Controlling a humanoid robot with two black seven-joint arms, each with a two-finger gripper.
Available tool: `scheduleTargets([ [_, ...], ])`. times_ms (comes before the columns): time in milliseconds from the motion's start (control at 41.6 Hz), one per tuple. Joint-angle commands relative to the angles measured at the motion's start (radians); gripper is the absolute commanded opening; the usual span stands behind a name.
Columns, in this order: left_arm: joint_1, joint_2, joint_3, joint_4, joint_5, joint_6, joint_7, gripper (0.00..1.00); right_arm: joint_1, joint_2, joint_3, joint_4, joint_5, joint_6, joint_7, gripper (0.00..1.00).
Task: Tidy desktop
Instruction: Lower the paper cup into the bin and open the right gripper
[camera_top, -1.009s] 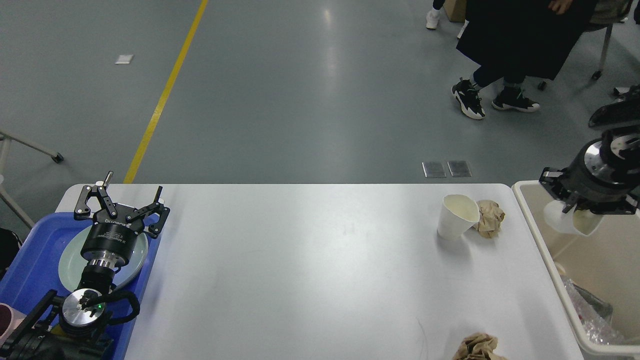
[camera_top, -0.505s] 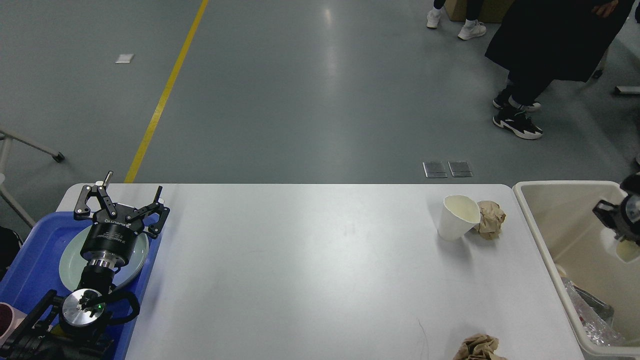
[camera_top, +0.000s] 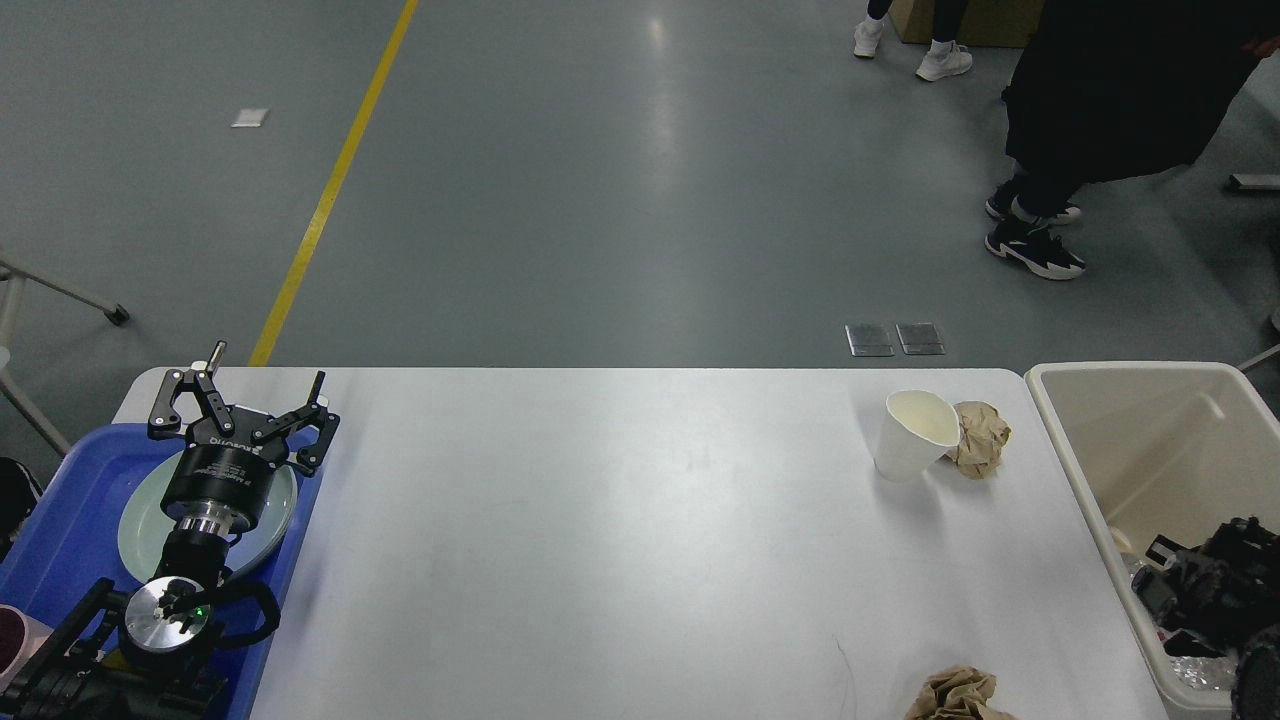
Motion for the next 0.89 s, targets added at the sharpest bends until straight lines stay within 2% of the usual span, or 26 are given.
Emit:
scheduleTargets([
  [0, 0.001, 0.0, 0.0, 0.0, 0.0, 0.0, 0.0, 0.96, -0.033, 0.013, -0.001, -0.002, -0.011, -0.048, 0.0, 0.0],
  [168, 0.0, 0.0, 0.0, 0.0, 0.0, 0.0, 0.0, 0.96, -0.034, 0.014, 0.0, 0.004, -0.011, -0.048, -0.003, 0.0],
  [192, 0.0, 0.0, 0.0, 0.0, 0.0, 0.0, 0.0, 0.96, -0.033, 0.014, 0.0, 0.007, -0.011, -0.05, -0.003, 0.08],
  [264, 0.0, 0.0, 0.0, 0.0, 0.0, 0.0, 0.0, 0.96, -0.02, 0.011, 0.005, 0.009, -0.009, -0.065, -0.003, 0.67],
  [312, 0.0, 0.0, 0.0, 0.0, 0.0, 0.0, 0.0, 0.96, -0.013, 0.016, 0.007, 0.012, -0.009, -0.079, -0.003, 0.97],
  [336, 0.0, 0.0, 0.0, 0.0, 0.0, 0.0, 0.0, 0.96, -0.004, 0.016, 0.008, 0.014, -0.008, -0.079, -0.003, 1.0],
  [601, 0.001, 0.0, 0.0, 0.0, 0.0, 0.0, 0.0, 0.96, 0.067, 0.013, 0.013, 0.099, -0.008, -0.074, -0.006, 1.0],
  [865, 0.0, 0.0, 0.0, 0.0, 0.0, 0.0, 0.0, 0.96, 0.216, -0.045, 0.004, 0.222, -0.012, -0.035, -0.006, 1.0],
])
